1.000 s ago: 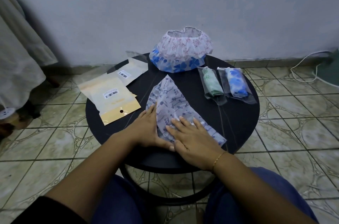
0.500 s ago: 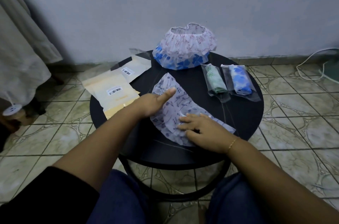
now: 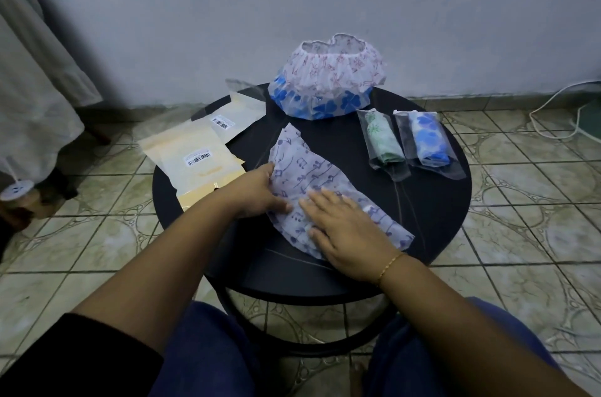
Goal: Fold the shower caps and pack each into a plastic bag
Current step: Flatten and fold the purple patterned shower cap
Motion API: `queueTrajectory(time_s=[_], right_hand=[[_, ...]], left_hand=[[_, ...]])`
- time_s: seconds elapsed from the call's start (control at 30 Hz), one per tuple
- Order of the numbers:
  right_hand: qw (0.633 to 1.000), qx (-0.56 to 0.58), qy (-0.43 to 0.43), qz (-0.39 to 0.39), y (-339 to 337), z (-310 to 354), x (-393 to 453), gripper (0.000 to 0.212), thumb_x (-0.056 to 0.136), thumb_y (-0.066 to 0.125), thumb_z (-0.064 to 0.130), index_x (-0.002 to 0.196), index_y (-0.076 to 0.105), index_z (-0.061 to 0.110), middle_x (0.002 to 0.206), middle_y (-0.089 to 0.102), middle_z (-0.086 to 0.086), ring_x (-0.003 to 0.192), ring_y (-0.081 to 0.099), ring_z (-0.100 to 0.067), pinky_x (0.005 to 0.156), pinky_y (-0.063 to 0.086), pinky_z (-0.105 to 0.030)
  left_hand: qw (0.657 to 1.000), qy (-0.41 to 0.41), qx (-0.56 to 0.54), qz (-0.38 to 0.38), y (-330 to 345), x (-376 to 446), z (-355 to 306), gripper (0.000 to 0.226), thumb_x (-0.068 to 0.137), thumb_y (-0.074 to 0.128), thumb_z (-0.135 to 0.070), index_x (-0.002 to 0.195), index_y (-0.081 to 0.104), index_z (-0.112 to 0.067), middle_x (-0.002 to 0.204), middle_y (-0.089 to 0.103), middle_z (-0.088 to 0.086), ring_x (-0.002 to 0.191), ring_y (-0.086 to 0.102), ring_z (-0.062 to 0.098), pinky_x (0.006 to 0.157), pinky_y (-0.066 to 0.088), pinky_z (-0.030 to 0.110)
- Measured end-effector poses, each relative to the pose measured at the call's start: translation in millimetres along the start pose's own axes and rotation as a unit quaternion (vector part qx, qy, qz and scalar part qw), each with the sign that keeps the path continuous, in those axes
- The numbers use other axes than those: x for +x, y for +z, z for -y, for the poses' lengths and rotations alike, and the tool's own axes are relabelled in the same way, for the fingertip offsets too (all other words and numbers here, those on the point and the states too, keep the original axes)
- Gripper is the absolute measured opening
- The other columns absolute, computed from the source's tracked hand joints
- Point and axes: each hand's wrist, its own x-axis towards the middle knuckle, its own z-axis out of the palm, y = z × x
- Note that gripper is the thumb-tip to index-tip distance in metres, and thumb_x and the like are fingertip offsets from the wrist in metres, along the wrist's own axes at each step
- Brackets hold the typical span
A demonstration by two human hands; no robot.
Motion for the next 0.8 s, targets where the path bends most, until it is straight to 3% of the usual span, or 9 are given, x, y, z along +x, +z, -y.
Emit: queueTrajectory(time_s=[0.13,0.27,0.3,0.37,0.47,0.57,0.63,0.7,0.8], right_hand=[[0.997,-0.072,-0.002,0.041,-1,4,-4,0.082,0.073,-0.015,0.054,0.15,0.007,0.036,0.159,-0.003,0.006,0.145,-0.009,-0.012,0.115,-0.009,-0.034],[0.996,-0.074,0.001,0.045,0,4,-3,0.081,0.072,-0.015,0.054,0.149,0.007,0.039,0.159,-0.006,0.008,0.145,-0.01,-0.011,0.114,-0.011,-0.037],[0.996,-0.076,0.001,0.044,0,4,-3,0.081,0.072,-0.015,0.054,0.149,0.007,0.04,0.159,-0.005,0.008,0.145,-0.009,-0.011,0.114,-0.012,-0.038],[0.996,-0.078,0.0,0.041,1,5,-3,0.08,0.073,-0.015,0.054,0.149,0.007,0.04,0.159,-0.004,0.008,0.146,-0.008,-0.012,0.114,-0.012,-0.039],[0.997,-0.073,0.0,0.032,2,5,-3,0.078,0.075,-0.012,0.054,0.148,0.009,0.04,0.159,-0.002,0.008,0.146,-0.007,-0.012,0.113,-0.014,-0.038],[0.998,-0.062,-0.005,0.02,2,5,-3,0.074,0.079,-0.008,0.052,0.148,0.015,0.038,0.159,0.003,0.007,0.146,-0.003,-0.014,0.111,-0.017,-0.037],[0.998,-0.058,-0.01,0.015,3,4,-3,0.071,0.082,-0.004,0.051,0.148,0.017,0.037,0.159,0.004,0.006,0.146,-0.002,-0.015,0.111,-0.018,-0.036],[0.999,-0.051,-0.013,0.008,3,5,-4,0.068,0.084,0.0,0.051,0.148,0.019,0.036,0.159,0.006,0.005,0.146,-0.001,-0.016,0.112,-0.019,-0.037],[0.999,-0.044,-0.013,0.005,3,4,-4,0.064,0.087,0.004,0.05,0.148,0.019,0.037,0.158,0.005,0.006,0.146,-0.004,-0.015,0.109,-0.022,-0.036]], left_hand=[[0.997,-0.01,-0.056,0.053,-9,3,1,0.123,0.034,0.09,-0.047,0.141,0.038,-0.017,0.13,0.059,-0.001,0.114,0.059,0.015,0.105,0.043,0.038],[0.99,-0.058,-0.131,0.008,-27,7,-31,0.101,0.057,0.065,-0.08,0.129,0.053,-0.009,0.084,0.062,0.004,0.068,0.051,0.012,0.068,0.042,0.028],[0.987,-0.075,-0.139,-0.018,-31,12,-40,0.109,0.061,0.053,-0.085,0.129,0.05,-0.001,0.075,0.054,0.003,0.063,0.046,0.015,0.064,0.038,0.028],[0.98,-0.099,-0.165,-0.045,-35,24,-57,0.11,0.065,0.04,-0.089,0.131,0.05,-0.002,0.085,0.057,0.007,0.075,0.054,0.018,0.073,0.042,0.031],[0.975,-0.136,-0.168,-0.058,-37,36,-77,0.102,0.071,0.035,-0.087,0.136,0.047,-0.01,0.121,0.059,0.006,0.109,0.057,0.022,0.09,0.046,0.034],[0.975,-0.173,-0.14,-0.029,-39,48,-81,0.097,0.071,0.04,-0.086,0.128,0.05,-0.008,0.107,0.057,0.009,0.091,0.057,0.022,0.076,0.047,0.032],[0.976,-0.182,-0.117,-0.012,-39,57,-80,0.081,0.074,0.051,-0.078,0.117,0.048,-0.01,0.107,0.055,0.011,0.091,0.056,0.024,0.081,0.047,0.033],[0.979,-0.187,-0.075,-0.007,-38,67,-76,0.058,0.081,0.062,-0.058,0.11,0.048,-0.01,0.108,0.056,0.013,0.095,0.058,0.025,0.088,0.048,0.035],[0.976,-0.199,-0.087,-0.021,-39,75,-75,0.025,0.09,0.062,-0.028,0.094,0.05,-0.006,0.094,0.057,0.014,0.081,0.058,0.026,0.076,0.048,0.038]])
